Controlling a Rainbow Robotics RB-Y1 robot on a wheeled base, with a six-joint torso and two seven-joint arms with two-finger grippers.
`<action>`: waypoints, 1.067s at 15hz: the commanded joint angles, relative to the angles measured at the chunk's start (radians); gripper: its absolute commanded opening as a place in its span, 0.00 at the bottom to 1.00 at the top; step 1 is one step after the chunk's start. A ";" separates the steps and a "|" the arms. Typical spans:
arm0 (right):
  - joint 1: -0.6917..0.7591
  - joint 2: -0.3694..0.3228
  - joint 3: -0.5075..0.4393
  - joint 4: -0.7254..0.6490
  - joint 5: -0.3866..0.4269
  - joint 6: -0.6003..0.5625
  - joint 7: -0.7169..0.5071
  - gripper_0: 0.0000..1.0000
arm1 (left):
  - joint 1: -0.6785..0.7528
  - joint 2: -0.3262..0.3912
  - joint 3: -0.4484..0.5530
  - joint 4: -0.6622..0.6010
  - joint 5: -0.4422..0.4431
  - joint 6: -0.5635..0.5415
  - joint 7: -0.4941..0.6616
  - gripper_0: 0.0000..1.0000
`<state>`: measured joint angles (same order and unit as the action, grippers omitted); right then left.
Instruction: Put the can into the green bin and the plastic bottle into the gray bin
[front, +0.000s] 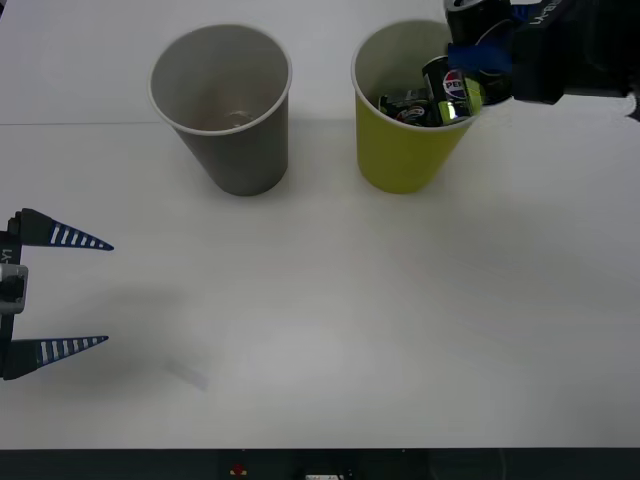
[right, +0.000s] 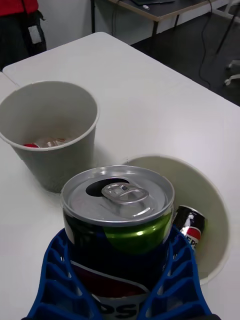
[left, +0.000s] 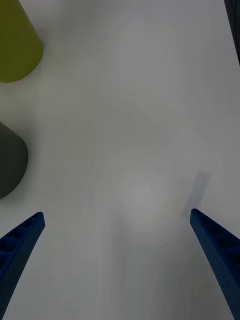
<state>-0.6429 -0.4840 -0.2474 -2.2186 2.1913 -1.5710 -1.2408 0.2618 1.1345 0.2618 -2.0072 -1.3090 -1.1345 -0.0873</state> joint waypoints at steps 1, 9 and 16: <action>-0.086 0.025 0.010 0.105 0.077 0.000 0.001 0.00 | 0.000 0.000 0.000 0.000 0.000 0.000 0.000 1.00; -0.336 0.087 0.068 0.471 0.294 0.000 0.024 0.00 | 0.000 0.000 0.000 0.000 0.000 0.000 0.000 1.00; -0.435 0.087 0.145 0.675 0.357 0.000 0.047 0.00 | 0.000 0.000 0.000 0.000 0.000 0.000 0.000 1.00</action>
<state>-1.0716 -0.3963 -0.1149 -1.5590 2.5426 -1.5709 -1.1936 0.2618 1.1345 0.2618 -2.0071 -1.3090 -1.1345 -0.0873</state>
